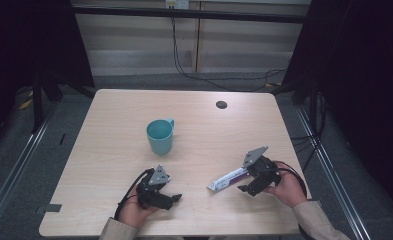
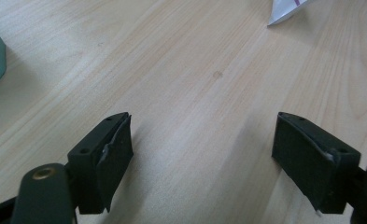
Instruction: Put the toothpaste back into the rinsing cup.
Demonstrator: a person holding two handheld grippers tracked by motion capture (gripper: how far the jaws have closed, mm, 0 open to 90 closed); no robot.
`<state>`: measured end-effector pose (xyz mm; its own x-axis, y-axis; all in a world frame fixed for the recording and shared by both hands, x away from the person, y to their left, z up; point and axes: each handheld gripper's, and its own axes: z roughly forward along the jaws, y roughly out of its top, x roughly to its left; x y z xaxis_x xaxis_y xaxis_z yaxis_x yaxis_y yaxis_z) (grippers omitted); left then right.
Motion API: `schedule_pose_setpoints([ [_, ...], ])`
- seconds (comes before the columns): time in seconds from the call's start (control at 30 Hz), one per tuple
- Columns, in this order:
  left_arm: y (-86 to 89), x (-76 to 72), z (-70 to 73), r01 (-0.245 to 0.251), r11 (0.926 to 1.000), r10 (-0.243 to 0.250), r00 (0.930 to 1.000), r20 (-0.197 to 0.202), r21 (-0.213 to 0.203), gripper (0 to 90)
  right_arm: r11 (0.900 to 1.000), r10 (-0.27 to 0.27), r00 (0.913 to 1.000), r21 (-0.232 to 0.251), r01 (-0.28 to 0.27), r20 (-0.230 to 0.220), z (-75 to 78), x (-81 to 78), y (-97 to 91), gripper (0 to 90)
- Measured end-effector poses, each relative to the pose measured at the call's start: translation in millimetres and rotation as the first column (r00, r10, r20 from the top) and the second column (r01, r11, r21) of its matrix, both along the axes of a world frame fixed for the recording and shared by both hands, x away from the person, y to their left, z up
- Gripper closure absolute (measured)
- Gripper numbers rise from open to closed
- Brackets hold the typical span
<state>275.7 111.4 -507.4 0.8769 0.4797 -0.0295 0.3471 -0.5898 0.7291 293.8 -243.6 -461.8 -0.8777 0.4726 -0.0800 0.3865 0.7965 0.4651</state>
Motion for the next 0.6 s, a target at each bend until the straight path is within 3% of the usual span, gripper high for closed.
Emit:
schedule_pose_setpoints([
  [0.37, 0.0, 0.0, 0.1, -0.001, 1.0, 0.001, 1.0, 0.0, 0.001, 19.7, 0.9979, 0.045, 0.999, -0.048, -0.044, 0.002, 3.0, 6.0, 12.1, 15.0],
  [0.6, 0.0, 0.0, 0.0, 0.0, 1.0, 0.0, 1.0, 0.0, -0.001, 19.7, 0.9906, 0.105, 0.9941, -0.085, -0.107, -0.027, -3.8, 14.6, 31.3, 16.1],
])
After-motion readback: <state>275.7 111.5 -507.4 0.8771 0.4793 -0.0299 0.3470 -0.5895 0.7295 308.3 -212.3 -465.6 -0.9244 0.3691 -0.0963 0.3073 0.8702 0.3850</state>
